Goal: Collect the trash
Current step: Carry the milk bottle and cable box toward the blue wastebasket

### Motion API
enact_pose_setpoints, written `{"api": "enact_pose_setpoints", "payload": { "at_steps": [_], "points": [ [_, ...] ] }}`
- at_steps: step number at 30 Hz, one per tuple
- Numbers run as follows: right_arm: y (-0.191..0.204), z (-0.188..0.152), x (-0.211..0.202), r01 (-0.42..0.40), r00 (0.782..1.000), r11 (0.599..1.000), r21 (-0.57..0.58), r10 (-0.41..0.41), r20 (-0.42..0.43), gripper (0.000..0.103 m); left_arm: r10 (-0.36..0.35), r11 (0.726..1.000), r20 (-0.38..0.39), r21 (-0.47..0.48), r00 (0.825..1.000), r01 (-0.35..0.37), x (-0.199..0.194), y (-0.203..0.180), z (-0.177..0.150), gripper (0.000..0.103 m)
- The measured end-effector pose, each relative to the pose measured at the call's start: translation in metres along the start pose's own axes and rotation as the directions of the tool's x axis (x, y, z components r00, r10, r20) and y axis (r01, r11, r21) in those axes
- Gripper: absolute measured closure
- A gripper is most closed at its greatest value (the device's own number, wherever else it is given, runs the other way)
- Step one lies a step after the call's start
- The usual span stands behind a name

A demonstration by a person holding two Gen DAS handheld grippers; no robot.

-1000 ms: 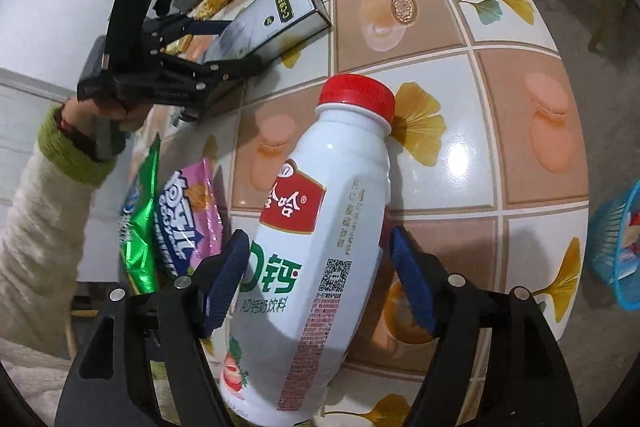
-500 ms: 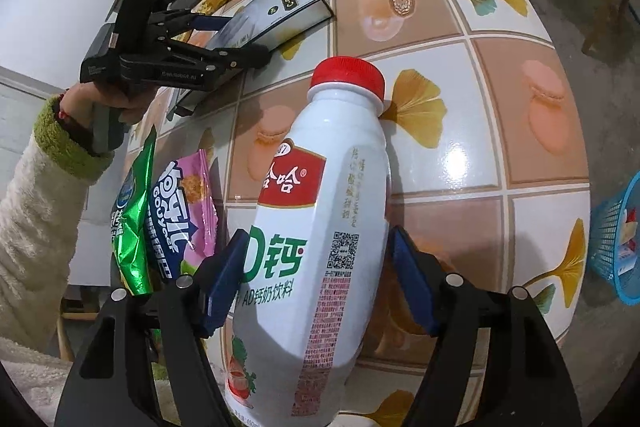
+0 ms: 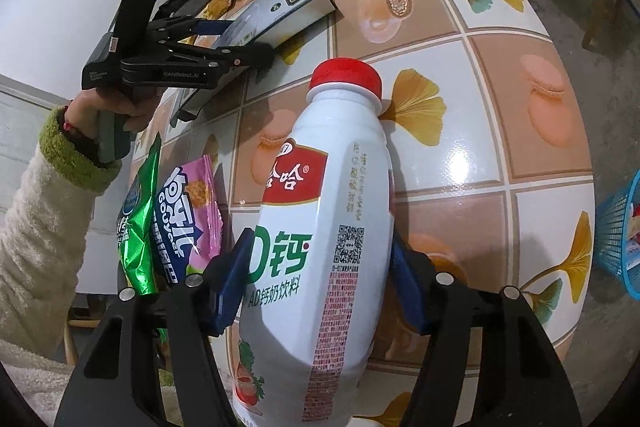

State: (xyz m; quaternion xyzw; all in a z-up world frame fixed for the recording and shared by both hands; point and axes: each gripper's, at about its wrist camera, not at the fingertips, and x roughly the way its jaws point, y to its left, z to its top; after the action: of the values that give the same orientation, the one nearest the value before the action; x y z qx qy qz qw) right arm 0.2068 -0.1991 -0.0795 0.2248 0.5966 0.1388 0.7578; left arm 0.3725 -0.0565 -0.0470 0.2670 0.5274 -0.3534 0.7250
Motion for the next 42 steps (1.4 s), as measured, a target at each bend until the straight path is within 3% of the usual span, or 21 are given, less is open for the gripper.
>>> {"api": "enact_pose_setpoints", "payload": {
  "at_steps": [20,30,42],
  "points": [
    [-0.001,-0.014,-0.035,-0.006,0.996,1.000,0.001,0.006,0.086,0.043,0.023,0.999,0.159,-0.037,0.987,-0.017,-0.076,-0.016,-0.002,0.018],
    [0.002,-0.031,-0.067,-0.012,0.988,1.000,-0.005,0.012,0.151,0.043,0.030,0.999,0.236,-0.021,0.971,-0.026,-0.118,-0.045,-0.002,0.018],
    [-0.011,-0.064,-0.113,-0.030,0.969,0.999,0.011,0.027,0.247,0.043,0.026,0.998,0.305,0.039,0.952,-0.040,-0.161,-0.105,0.000,0.018]
  ]
}}
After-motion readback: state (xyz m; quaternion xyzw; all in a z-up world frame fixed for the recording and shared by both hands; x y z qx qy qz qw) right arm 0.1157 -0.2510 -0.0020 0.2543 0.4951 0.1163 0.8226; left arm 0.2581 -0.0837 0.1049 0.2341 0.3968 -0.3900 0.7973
